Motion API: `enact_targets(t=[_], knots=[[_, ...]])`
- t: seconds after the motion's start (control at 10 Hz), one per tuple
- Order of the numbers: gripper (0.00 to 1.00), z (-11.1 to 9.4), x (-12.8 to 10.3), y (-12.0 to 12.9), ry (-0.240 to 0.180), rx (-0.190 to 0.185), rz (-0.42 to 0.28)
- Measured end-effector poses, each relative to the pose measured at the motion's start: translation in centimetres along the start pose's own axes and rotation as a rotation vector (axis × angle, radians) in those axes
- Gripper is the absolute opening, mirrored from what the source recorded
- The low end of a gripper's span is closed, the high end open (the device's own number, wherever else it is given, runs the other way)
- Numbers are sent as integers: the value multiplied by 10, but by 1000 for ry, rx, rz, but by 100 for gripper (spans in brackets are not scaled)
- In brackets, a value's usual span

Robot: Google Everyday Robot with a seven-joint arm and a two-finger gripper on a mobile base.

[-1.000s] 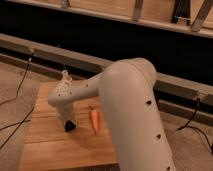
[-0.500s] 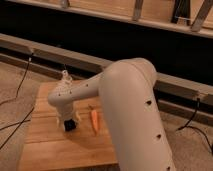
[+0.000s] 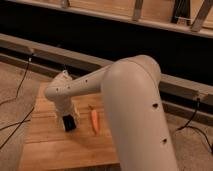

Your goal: Place the eraser on the white sponge

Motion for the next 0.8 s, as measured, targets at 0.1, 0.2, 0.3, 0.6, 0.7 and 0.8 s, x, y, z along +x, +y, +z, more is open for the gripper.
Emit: enact_targets(t=[0.1, 0.2, 0.3, 0.6, 0.7, 0.8], knots=[[73, -7, -1, -4, -3, 10, 6], [73, -17, -4, -10, -8, 23, 16], [73, -23, -5, -16, -14, 29, 26], [73, -35, -5, -35, -16, 18, 72], [73, -36, -5, -36, -15, 20, 72], [73, -36, -5, -31, -15, 15, 67]])
